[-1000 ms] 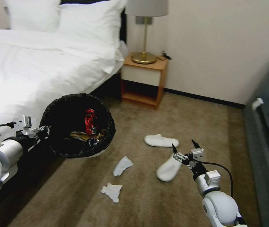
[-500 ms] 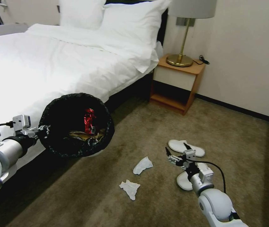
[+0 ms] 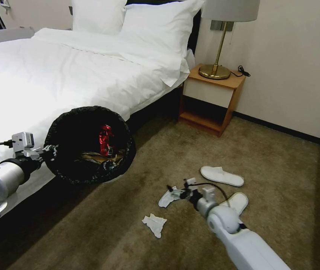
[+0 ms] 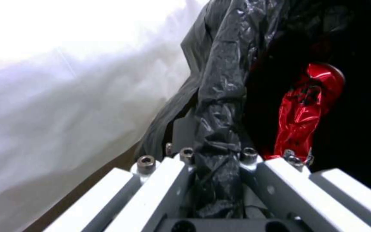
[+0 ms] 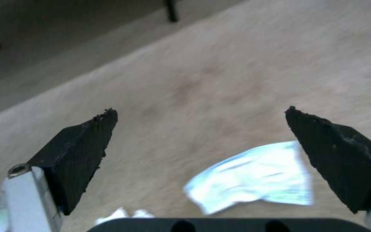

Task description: Pick up the trash bin, then pick up the garbage on the floor and place it into the trash bin.

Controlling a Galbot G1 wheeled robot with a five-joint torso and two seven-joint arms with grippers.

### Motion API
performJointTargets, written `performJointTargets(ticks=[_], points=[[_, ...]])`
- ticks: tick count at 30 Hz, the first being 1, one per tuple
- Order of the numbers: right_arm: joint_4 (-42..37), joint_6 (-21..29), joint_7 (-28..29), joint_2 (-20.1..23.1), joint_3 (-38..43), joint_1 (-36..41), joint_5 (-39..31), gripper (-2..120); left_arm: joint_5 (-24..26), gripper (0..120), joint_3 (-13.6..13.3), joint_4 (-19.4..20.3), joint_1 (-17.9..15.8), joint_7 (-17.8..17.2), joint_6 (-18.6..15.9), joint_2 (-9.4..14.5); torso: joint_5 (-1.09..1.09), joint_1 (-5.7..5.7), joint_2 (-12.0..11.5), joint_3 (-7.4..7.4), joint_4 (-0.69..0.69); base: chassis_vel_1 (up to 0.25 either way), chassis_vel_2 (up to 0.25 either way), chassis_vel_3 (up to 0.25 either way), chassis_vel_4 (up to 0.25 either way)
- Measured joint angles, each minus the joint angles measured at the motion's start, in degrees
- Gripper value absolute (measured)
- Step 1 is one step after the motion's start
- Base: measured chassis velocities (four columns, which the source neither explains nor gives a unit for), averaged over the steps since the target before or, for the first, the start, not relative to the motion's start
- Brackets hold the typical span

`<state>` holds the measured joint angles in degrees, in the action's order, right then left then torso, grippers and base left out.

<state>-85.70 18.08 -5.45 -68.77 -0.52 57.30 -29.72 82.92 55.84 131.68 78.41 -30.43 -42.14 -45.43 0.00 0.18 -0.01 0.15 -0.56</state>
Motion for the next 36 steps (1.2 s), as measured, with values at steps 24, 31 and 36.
performJointTargets(ticks=[24,31,36], points=[[25.96,5.45,-10.72,-8.95,-8.21,-9.69,1.53,100,0.69,2,-0.16,1.36,-0.20,-0.13,0.00,0.27,0.00,0.00,0.00,0.00,-0.01,0.000,0.000,0.000,0.000],[31.10,4.73,-10.68,-11.85,-10.07,-10.93,3.14,100,0.53,2,-0.54,1.82,-0.07,-0.32,0.00,-0.05,-0.01,0.00,0.00,0.00,-0.01,0.000,0.000,0.000,0.000],[35.41,3.40,-10.93,-14.79,-10.19,-11.88,5.88,100,0.54,2,-0.31,2.42,0.42,-0.63,0.00,-0.26,-0.05,0.00,0.05,-0.04,-0.06,0.000,0.000,0.000,0.000]])
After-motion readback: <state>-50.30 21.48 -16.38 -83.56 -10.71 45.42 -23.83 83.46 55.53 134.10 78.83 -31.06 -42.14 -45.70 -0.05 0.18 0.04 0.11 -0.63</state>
